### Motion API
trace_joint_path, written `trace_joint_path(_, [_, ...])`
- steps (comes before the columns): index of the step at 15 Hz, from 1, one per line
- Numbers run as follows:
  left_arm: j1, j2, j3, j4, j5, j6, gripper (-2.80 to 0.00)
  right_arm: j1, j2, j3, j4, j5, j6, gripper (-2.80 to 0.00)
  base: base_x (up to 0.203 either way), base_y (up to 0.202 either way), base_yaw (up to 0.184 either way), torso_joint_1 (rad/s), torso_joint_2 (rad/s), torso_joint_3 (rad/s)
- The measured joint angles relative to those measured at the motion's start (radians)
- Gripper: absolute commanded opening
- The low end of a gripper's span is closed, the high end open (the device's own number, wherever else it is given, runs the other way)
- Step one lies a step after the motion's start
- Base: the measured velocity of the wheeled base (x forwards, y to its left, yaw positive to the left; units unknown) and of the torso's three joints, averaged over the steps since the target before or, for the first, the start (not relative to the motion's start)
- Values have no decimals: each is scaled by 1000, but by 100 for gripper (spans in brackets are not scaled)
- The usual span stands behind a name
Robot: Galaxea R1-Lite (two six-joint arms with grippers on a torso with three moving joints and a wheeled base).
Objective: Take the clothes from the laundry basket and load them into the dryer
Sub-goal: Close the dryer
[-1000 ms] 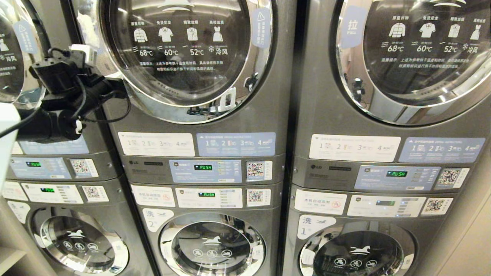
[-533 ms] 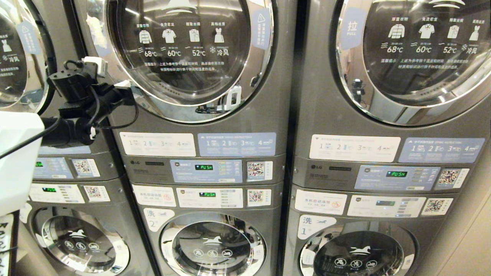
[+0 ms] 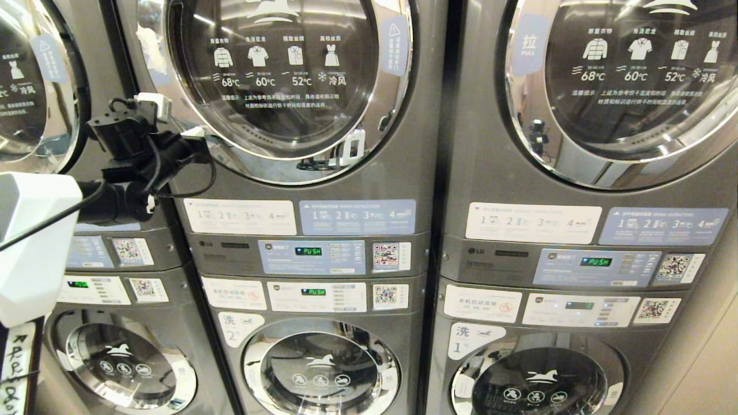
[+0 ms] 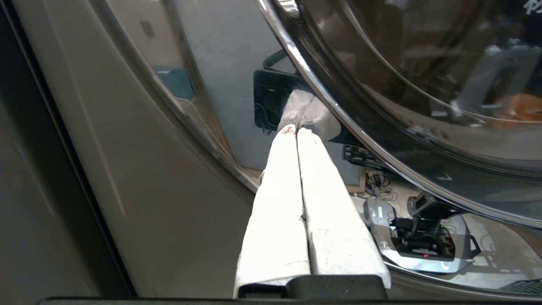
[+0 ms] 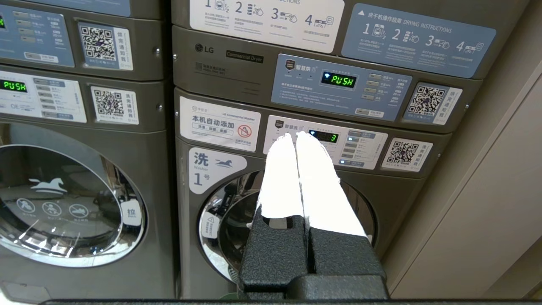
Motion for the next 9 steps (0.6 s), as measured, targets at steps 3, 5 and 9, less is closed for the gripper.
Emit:
trace_joint_path(3, [-12,10,-1,0,-1,0,-280,0,0,0,0,0,0,-280,0,0,0,0,0,0])
trace_joint_path(5, [-16,18,-1,-1,-1,1,-280,0,0,0,0,0,0,-280,0,0,0,0,0,0])
trace_joint_path(9, [-17,32,-1,-2,-4,1,-280,0,0,0,0,0,0,-280,0,0,0,0,0,0])
